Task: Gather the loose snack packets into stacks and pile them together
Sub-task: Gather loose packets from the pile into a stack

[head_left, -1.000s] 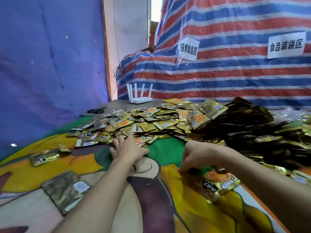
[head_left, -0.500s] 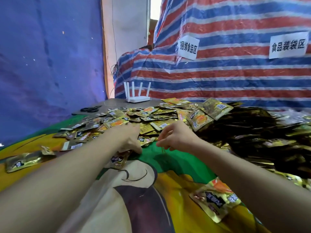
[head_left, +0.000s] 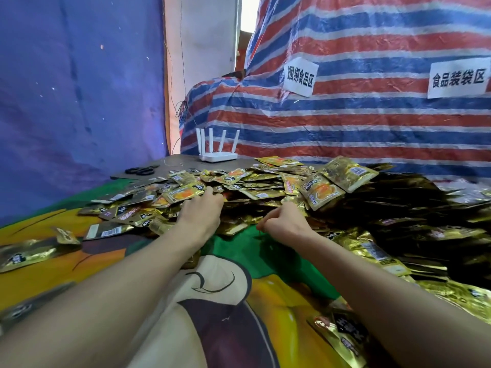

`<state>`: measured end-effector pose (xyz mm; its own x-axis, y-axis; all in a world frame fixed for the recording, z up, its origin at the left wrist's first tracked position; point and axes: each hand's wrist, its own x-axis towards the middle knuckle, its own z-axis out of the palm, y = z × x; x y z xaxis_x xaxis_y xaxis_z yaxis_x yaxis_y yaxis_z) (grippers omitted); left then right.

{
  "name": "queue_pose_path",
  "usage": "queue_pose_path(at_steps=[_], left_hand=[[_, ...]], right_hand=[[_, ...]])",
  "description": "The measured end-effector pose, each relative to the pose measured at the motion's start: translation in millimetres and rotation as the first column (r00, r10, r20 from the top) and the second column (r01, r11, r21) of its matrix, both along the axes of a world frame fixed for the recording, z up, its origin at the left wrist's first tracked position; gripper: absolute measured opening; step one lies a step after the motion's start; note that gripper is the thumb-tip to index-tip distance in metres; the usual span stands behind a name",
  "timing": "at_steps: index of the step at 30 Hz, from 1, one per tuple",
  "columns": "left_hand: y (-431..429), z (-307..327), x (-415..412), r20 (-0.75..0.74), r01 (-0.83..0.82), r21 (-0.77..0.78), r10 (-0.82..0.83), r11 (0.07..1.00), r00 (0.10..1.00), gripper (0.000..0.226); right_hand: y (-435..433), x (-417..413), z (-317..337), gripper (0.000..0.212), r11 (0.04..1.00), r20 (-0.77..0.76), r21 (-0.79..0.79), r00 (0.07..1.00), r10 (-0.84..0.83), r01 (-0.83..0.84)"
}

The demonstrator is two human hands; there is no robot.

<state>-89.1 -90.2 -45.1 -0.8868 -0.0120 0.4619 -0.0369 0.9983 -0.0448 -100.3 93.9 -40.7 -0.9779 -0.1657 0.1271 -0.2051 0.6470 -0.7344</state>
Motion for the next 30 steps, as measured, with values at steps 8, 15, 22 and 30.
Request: queue_pose_path(at_steps=[8,15,22,30], left_hand=[[7.8,24.7,33.1,-0.28,0.092,0.668,0.135,0.739,0.95,0.015],[52.6,25.9,65.8,-0.271,0.267,0.961,0.041,0.076,0.962,0.019],[66.4,5.8,70.9,-0.3,0.293,0.954,-0.246,-0.064,0.922,0.022],[40.0,-2.6,70.4,-0.08,0.159,0.706,-0.146,0.69,0.986,0.049]], right_hand=[[6.1,26.9,5.2,0.01,0.882,0.197,-0.447,0.978,-0.067,0.15],[5.2,53.4,12.4,0.023,0.705,0.111,-0.708,0.992,0.056,0.04],[5.6,63.1,-1.3,0.011,0.616,-0.103,-0.772,0.987,0.125,-0.159],[14.3,58.5,-5.1,0.01,0.628,-0.042,-0.778,0.997,-0.058,0.003]])
